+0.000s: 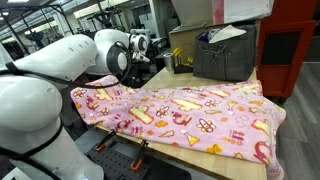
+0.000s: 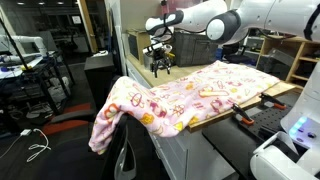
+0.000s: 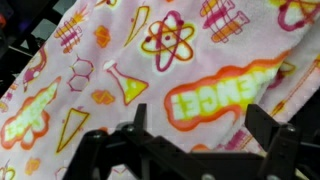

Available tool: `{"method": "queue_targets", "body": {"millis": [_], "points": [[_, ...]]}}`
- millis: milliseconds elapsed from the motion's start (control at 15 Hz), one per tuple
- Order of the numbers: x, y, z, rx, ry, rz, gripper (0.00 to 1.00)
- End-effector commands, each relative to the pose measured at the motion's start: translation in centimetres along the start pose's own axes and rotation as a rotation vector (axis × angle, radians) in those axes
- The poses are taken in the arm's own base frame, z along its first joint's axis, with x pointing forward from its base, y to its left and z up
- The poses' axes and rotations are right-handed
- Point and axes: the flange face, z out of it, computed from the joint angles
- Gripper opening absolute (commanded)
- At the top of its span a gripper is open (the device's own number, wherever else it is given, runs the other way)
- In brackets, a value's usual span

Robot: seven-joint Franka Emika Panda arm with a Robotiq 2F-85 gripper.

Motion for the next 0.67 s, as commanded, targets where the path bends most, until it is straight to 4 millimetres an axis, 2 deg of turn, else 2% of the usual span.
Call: {"method": "queue_targets", "body": {"millis": [0, 133, 333, 600], "points": [[1.0, -0.3, 0.7, 0.03, -0.034, 0.038, 1.0], [1.2, -0.5, 1.7, 0.03, -0.051, 0.036, 1.0], [0.1, -1.6, 2.9, 0.048, -0.103, 0.018, 1.0], [-2.9, -3.1, 3.5, 0.077, -0.168, -0.036, 1.0]]}}
